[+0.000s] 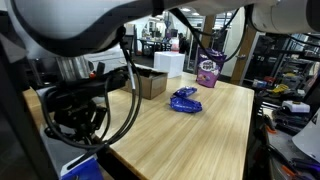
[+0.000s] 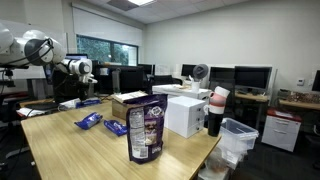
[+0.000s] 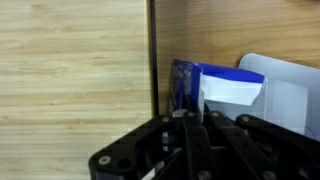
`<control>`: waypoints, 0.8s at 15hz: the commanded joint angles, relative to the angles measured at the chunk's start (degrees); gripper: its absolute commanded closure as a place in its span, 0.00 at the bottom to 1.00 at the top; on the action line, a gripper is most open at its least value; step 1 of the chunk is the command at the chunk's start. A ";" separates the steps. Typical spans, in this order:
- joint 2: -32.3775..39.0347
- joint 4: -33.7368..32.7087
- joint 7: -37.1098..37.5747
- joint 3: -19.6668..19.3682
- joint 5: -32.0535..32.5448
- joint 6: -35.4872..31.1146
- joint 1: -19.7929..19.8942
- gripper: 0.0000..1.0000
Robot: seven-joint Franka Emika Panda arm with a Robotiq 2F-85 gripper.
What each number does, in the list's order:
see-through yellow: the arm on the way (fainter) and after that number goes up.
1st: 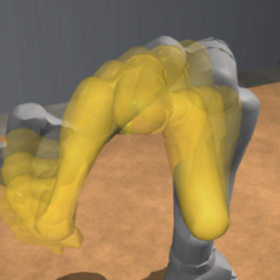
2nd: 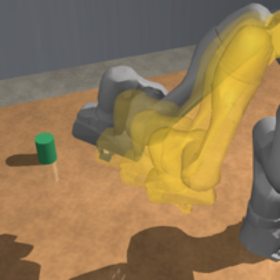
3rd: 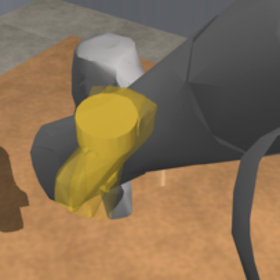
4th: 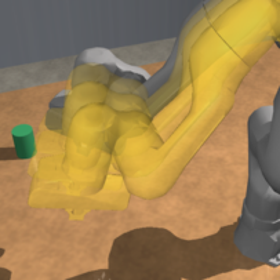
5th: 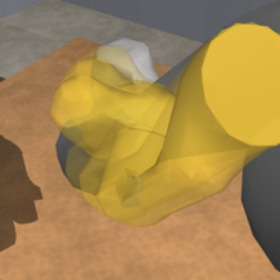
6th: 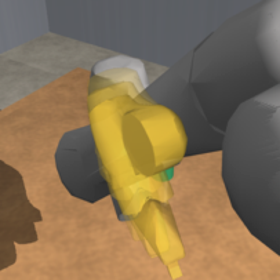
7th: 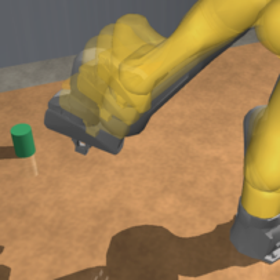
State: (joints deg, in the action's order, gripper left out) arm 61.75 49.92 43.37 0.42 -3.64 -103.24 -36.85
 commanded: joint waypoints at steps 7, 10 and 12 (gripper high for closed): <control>0.74 -0.66 -0.53 0.18 -0.10 1.16 0.21 0.32; 0.83 -0.63 -0.52 0.20 -0.17 1.10 0.30 0.16; 0.86 -0.56 -0.38 -0.01 0.13 0.89 0.08 0.58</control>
State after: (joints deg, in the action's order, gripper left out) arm 62.50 49.89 43.36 0.42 -3.64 -103.19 -36.85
